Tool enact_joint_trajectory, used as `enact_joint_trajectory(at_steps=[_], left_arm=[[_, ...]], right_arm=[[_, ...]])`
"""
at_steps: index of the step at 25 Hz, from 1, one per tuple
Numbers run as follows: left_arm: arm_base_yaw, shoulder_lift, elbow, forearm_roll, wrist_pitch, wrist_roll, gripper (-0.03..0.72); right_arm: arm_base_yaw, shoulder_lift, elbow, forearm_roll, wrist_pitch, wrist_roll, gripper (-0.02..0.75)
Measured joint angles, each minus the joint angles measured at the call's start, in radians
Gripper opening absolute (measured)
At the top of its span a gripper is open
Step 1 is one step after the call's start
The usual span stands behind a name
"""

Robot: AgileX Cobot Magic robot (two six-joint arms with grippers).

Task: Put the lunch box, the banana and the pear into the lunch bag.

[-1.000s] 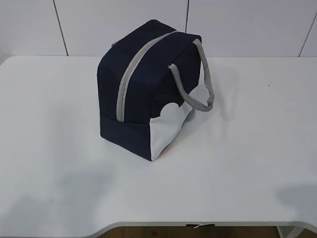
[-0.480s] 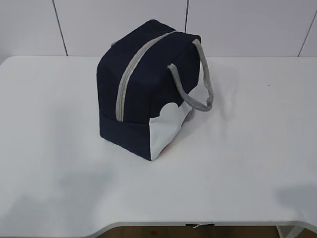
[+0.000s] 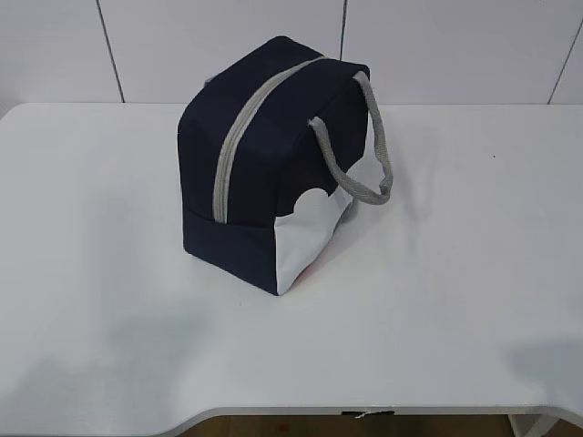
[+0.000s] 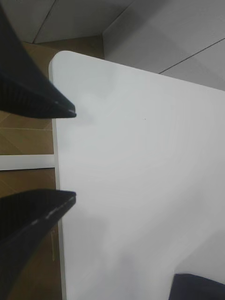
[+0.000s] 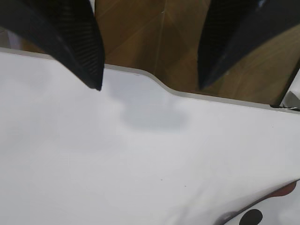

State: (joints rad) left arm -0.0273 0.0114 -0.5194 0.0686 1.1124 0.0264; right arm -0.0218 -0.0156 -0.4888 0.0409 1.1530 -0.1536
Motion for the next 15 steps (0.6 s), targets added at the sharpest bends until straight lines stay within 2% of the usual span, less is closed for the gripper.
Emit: enact_joint_trajectory(at_steps=[15], left_arm=[[0.0,0.0,0.0,0.0,0.0,0.0,0.371]], right_arm=[[0.0,0.0,0.0,0.0,0.0,0.002,0.502]])
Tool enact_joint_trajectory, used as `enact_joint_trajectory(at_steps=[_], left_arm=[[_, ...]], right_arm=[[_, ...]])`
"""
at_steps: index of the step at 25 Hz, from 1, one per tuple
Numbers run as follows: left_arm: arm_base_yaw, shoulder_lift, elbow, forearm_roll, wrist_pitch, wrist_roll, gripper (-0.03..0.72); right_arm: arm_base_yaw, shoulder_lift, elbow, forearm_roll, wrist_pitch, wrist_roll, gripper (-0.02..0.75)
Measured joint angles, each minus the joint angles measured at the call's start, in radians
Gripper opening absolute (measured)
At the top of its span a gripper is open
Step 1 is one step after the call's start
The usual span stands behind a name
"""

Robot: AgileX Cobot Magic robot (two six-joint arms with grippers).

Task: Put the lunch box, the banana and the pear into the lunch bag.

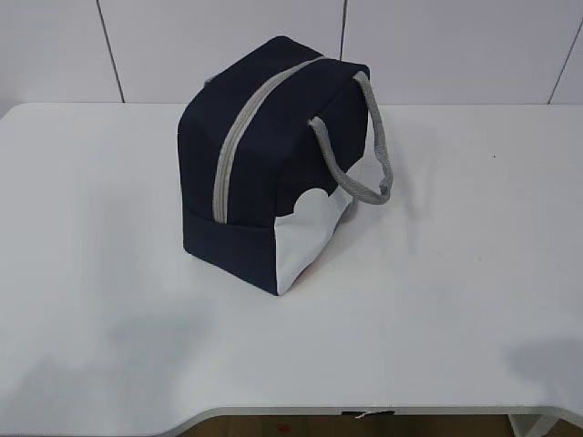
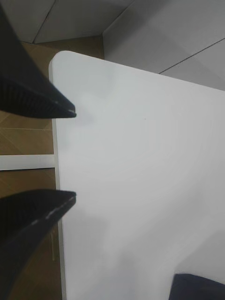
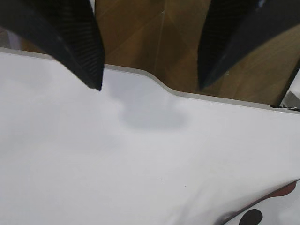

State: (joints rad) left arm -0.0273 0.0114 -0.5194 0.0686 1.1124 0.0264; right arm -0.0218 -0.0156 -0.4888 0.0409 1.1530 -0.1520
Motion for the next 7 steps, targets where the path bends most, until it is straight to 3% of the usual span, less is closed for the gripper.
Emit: enact_joint_trajectory(at_steps=[7], left_arm=[[0.0,0.0,0.0,0.0,0.0,0.0,0.371]], right_arm=[[0.0,0.0,0.0,0.0,0.0,0.0,0.502]])
